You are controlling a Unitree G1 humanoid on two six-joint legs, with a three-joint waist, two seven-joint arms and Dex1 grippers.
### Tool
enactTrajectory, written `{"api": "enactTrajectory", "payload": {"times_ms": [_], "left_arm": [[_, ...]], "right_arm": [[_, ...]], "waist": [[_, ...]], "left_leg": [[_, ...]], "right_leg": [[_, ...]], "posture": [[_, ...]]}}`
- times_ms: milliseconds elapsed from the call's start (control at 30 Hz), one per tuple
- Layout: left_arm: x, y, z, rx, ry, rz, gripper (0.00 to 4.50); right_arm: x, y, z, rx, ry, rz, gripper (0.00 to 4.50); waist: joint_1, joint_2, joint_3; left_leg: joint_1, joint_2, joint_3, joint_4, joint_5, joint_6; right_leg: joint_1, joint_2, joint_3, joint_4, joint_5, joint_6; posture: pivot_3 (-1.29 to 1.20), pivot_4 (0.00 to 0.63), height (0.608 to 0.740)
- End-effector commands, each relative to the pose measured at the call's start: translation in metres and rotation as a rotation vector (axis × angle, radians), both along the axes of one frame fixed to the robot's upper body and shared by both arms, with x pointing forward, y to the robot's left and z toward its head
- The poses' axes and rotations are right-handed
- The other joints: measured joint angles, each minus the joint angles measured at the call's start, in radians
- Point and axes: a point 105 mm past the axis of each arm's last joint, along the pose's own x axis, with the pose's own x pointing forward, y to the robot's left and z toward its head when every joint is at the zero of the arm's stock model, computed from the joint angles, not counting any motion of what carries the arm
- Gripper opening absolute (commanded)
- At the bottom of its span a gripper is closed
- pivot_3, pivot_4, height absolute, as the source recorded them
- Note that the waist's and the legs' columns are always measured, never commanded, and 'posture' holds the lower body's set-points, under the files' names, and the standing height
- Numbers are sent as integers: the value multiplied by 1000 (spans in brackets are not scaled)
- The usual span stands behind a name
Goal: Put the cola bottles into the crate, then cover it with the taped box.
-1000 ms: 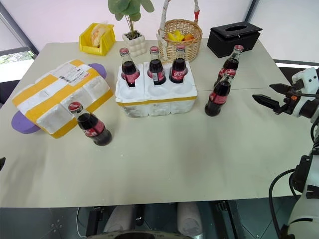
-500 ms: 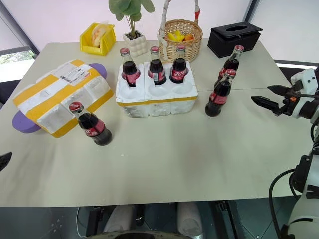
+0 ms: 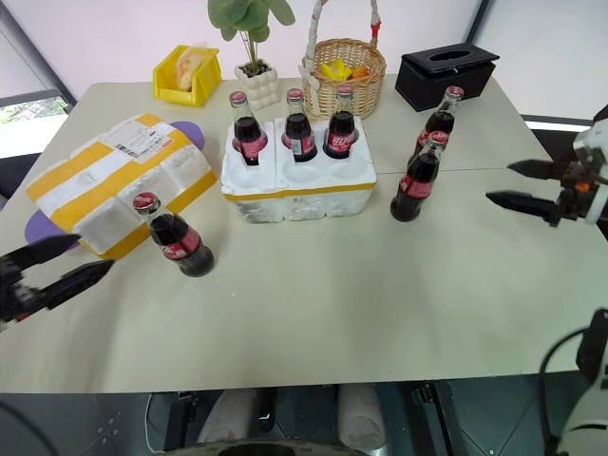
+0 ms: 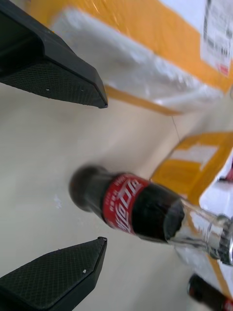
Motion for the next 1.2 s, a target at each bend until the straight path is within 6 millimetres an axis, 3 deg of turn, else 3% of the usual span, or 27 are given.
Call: {"api": "enactTrajectory", "payload": {"times_ms": [33, 200, 467, 633, 1200], "left_arm": [[9, -9, -5, 16, 20, -75, 4443], [19, -22, -18, 41, 57, -160, 4443], [40, -31, -25, 40, 24, -197, 4443], [56, -46, -30, 10, -6, -216, 4443], [73, -78, -33, -32, -27, -306, 4443]], "right_arm": [[-25, 30, 25, 23, -40, 144, 4500], [-56, 74, 20, 43, -15, 257, 4500], [-74, 104, 26, 87, -10, 299, 4500], [-71, 109, 27, 98, -11, 294, 4500], [-63, 118, 30, 123, -26, 301, 4500]], "waist": [[6, 0, 0], [17, 2, -1], [45, 1, -1], [58, 1, -1], [54, 0, -1]], "left_leg": [[0, 0, 0, 0, 0, 0], [1, 2, 0, 4, 0, 0], [-1, 5, 4, 6, 0, 0], [-2, 5, 4, 5, 0, 0], [-2, 7, 3, 6, 0, 0]], "right_leg": [[0, 0, 0, 1, 0, 1], [0, 2, 1, 3, 0, 0], [0, 2, 0, 0, 2, -2], [-1, 2, 0, -1, 1, -2], [0, 4, -1, 0, 2, -2]], "posture": [[0, 150, 740], [0, 150, 740], [0, 150, 740], [0, 150, 740], [0, 150, 740]]}}
